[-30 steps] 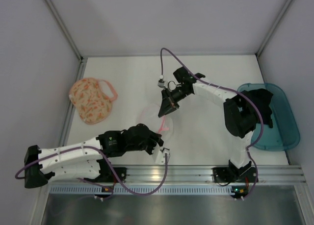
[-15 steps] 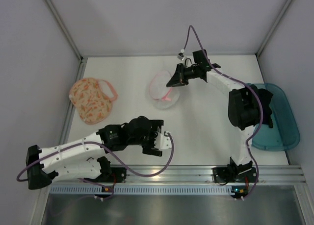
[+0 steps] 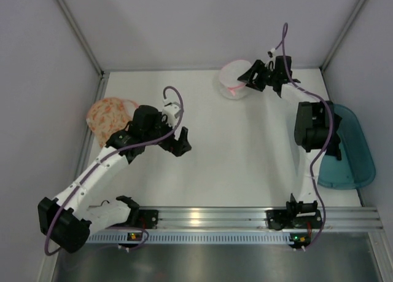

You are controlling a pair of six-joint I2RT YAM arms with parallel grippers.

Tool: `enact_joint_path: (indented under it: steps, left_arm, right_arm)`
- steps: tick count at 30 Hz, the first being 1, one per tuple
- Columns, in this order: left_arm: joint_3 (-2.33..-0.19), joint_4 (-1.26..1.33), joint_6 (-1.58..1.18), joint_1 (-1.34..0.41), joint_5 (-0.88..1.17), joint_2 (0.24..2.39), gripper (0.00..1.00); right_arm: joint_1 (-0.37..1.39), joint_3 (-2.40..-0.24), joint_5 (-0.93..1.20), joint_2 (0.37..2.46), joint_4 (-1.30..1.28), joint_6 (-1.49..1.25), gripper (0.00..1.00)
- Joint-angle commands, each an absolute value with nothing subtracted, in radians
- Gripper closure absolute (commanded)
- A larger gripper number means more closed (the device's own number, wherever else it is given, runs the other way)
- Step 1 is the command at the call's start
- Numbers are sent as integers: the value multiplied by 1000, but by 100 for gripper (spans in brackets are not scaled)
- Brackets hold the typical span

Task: Place the bra in the laundry bag and zip it closed
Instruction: Move the laundry bag to the center of the board.

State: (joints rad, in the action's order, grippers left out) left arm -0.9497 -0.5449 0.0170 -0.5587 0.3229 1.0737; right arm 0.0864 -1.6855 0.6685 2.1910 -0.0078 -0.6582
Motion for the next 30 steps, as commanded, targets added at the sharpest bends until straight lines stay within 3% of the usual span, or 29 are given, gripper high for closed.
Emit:
enact_joint_path:
  steps: [1,4,5,10,19,25,30]
  left_arm:
    - [-951,-538,-172,-453,448,1066,2]
    - [-928,-537,-202,-349,469,1062,2]
    - [-930,-551,-215,-284,466,1072,2]
    - [-982,-626,-161,-98,397,1143,2]
    - [-1081,-680,-66,152,241,1337,2]
    - [-1137,-643,-45,170,11,1466,2]
    - [-1155,-561,-9,169,-120,1563,2]
  right_arm:
    - [72,-1750,534,2175,0,-597,33]
    - [60,-1724,468,2135,-35,-566,7]
    - [55,-1720,468,2123,-47,-558,6]
    - [48,-1605,503,1912,-81,-480,1]
    - [210,-1540,506,1463,-500,-359,1]
    - [354,-1680,425,1362,-701,-418,1]
    - [379,-1767,495,1384,-796,-547,1]
